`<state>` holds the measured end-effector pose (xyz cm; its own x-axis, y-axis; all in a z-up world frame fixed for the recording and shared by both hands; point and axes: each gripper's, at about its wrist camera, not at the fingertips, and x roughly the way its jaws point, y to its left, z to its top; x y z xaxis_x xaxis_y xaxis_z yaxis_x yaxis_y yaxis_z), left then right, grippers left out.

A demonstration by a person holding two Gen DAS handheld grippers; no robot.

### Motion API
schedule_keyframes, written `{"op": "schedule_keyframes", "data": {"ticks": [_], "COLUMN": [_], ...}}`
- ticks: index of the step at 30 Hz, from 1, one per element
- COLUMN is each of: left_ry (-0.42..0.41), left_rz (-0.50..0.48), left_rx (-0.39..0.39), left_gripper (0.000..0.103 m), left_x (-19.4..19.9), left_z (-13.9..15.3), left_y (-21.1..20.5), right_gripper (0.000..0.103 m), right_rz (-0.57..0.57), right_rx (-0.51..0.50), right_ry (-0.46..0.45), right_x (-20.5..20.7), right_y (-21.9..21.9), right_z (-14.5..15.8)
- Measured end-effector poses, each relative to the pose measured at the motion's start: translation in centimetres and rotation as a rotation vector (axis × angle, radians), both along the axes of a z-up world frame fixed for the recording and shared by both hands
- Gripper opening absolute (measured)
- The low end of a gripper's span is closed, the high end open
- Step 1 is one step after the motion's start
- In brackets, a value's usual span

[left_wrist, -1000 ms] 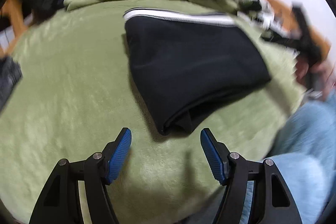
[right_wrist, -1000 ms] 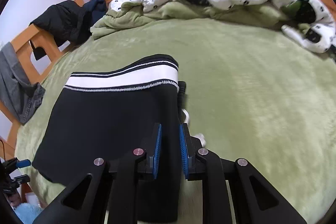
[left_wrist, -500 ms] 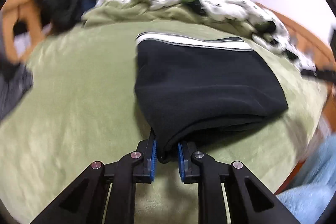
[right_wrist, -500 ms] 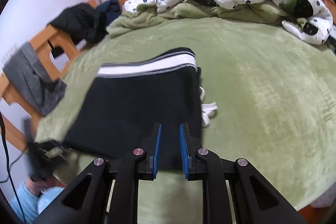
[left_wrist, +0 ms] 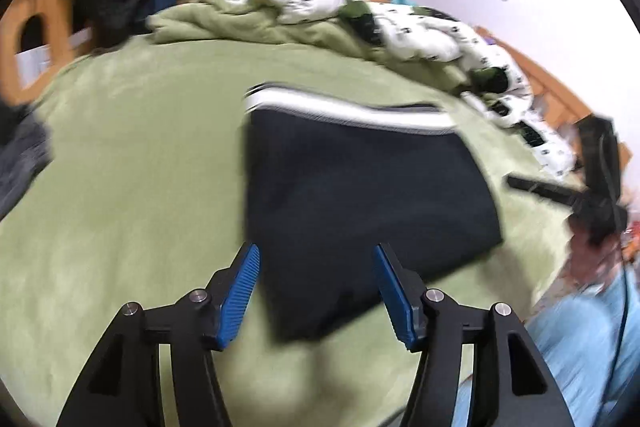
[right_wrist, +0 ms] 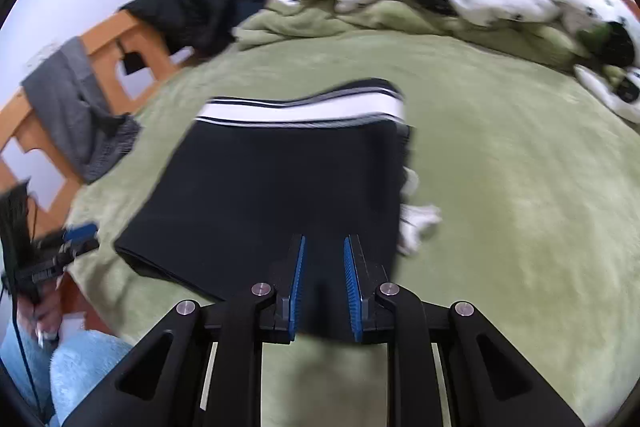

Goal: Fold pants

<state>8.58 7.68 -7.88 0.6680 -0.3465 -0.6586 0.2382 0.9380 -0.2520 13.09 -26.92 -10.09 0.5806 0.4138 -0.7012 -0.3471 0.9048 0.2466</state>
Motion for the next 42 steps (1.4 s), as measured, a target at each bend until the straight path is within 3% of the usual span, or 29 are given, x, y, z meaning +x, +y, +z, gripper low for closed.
{"op": "schedule_keyframes", "data": {"ticks": [3, 5, 8, 10, 13, 17, 19, 22, 25, 27, 28, 29, 31, 32, 33, 34, 35, 42], "left_ry": [0.018, 0.019, 0.021, -0.074, -0.058, -0.038, -0.039, -0.055, -0.073, -0.076, -0.074, -0.054, 0.026, 0.038, 0.024, 0.006, 0.004, 0.134], "left_rz": [-0.093, -0.185, -0.239, -0.254, -0.245, -0.197, -0.144, -0.073, -0.039, -0.071, -0.073, -0.041, -0.02, -0.02, -0.019, -0.02, -0.017, 0.081], "left_rx": [-0.04, -0.026, 0.215, 0.271, 0.228, 0.166, 0.093, 0.035, -0.03, -0.073, -0.049, 0.033, 0.131, 0.126, 0.118, 0.118, 0.119, 0.136], "left_gripper": [0.057, 0.057, 0.058, 0.06, 0.059, 0.06, 0.065, 0.065, 0.066, 0.07, 0.071, 0.071, 0.062, 0.063, 0.063, 0.063, 0.063, 0.072], "left_x": [3.8, 4.5, 3.9, 1.3, -0.2, 0.6, 3.2, 7.9, 13.7, 16.0, 17.6, 19.3, 21.3, 21.6, 21.3, 21.1, 20.8, 15.3], "left_z": [-0.8, -2.9, -7.0, -7.7, -7.2, -5.5, -4.0, -2.4, -1.1, -1.3, -2.0, -3.2, -5.7, -6.4, -6.5, -6.4, -6.3, -6.5], "left_y": [-2.4, -4.2, -6.3, -5.9, -4.5, -2.8, -1.9, -1.9, -2.9, -3.8, -4.6, -5.4, -6.0, -5.9, -5.8, -5.8, -5.6, -4.4], "right_gripper": [0.023, 0.027, 0.027, 0.018, 0.018, 0.017, 0.018, 0.033, 0.035, 0.035, 0.035, 0.034, 0.031, 0.023, 0.023, 0.02, 0.01, 0.01], "right_rz": [0.08, 0.145, 0.218, 0.235, 0.258, 0.262, 0.238, 0.145, 0.046, 0.051, 0.074, 0.087, 0.109, 0.106, 0.094, 0.092, 0.076, -0.054], "right_rx": [0.035, 0.0, -0.112, -0.125, -0.023, -0.082, -0.095, -0.056, -0.035, 0.001, 0.009, 0.005, -0.11, -0.201, -0.212, -0.154, -0.106, -0.212], "right_ry": [-0.006, -0.018, -0.004, 0.008, 0.022, -0.001, -0.056, -0.172, -0.235, -0.232, -0.231, -0.236, -0.23, -0.17, -0.154, -0.16, -0.132, -0.195], "right_x": [1.7, 2.8, 3.9, 4.1, 3.3, 1.8, 1.9, 3.4, 7.5, 9.9, 11.2, 11.9, 14.3, 16.1, 16.8, 16.9, 17.0, 12.6], "right_y": [2.3, 4.2, 5.7, 4.9, 2.7, 2.8, 2.4, 1.8, 2.7, 3.6, 4.4, 4.8, 6.3, 6.7, 6.4, 5.6, 4.8, 5.3], "right_z": [-0.2, -0.9, -3.6, -5.5, -6.6, -5.8, -4.1, -1.5, 0.4, 0.8, 0.6, 0.2, -1.8, -3.9, -4.8, -4.7, -4.4, -3.9]}}
